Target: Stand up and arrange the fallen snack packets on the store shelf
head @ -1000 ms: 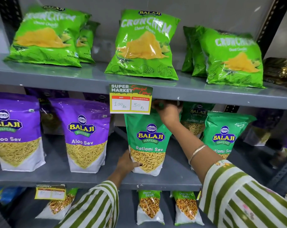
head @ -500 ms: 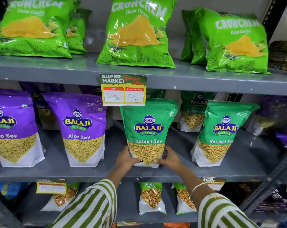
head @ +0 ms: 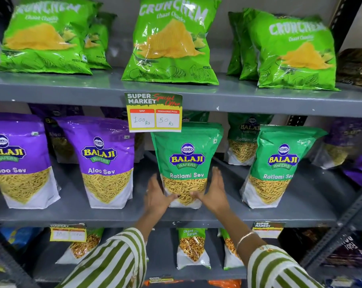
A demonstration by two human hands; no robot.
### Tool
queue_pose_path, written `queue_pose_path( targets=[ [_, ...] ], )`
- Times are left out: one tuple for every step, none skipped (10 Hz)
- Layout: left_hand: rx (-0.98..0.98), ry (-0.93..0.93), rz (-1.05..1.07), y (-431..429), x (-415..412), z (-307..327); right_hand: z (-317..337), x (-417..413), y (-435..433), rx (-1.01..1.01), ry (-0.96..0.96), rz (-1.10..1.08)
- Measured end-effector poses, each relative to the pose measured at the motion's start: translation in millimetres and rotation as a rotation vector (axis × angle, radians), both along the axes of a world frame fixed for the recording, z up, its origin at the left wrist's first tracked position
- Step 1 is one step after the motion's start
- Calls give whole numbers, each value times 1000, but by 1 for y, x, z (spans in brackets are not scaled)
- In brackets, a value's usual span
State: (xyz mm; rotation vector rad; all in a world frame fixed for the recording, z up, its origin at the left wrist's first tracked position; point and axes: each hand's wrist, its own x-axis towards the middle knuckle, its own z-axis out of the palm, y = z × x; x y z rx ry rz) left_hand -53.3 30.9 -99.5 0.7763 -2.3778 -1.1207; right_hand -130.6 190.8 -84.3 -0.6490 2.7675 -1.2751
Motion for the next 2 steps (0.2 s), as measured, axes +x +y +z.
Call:
queue_pose_path(
  targets=[
    [-342, 200, 196, -4, 11, 11, 27, 16, -7, 33, 471, -139],
    [-656, 542, 233, -11, 35, 41, 76, 39, -17, -148, 884, -126]
  ],
)
